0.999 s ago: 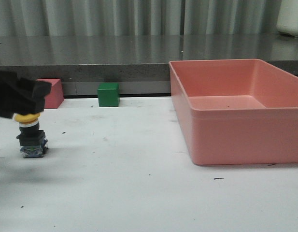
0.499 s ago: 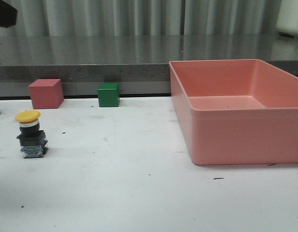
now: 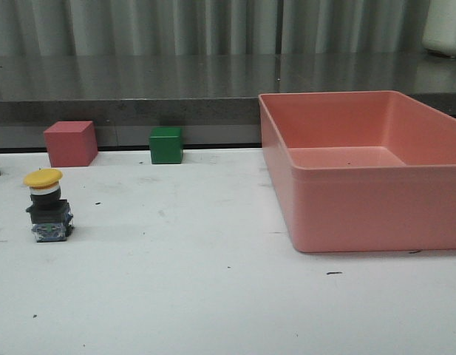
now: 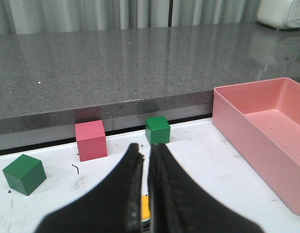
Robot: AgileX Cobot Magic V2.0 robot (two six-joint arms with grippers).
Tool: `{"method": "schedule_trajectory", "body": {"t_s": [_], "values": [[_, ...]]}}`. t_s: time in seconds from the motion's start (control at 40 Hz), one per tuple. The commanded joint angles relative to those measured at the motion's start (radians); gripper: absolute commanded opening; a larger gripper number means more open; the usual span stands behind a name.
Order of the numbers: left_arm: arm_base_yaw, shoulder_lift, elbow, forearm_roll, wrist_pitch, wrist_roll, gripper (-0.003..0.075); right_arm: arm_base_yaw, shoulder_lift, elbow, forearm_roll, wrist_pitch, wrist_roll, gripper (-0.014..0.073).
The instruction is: Place and stand button with both arms
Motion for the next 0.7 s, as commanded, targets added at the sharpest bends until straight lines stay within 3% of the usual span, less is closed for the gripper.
{"method": "schedule_trajectory", "body": {"t_s": [0.0, 0.674], "values": [[0.0, -0.051, -0.034, -0.011, -0.03, -0.009, -0.002, -0.003, 0.011, -0.026, -0.007, -0.078, -0.007, -0.0069], [0.0, -0.085, -0.034, -0.011, -0.028, -0.009, -0.002, -0.003, 0.011, -0.026, -0.007, -0.078, -0.007, -0.0069]]}}
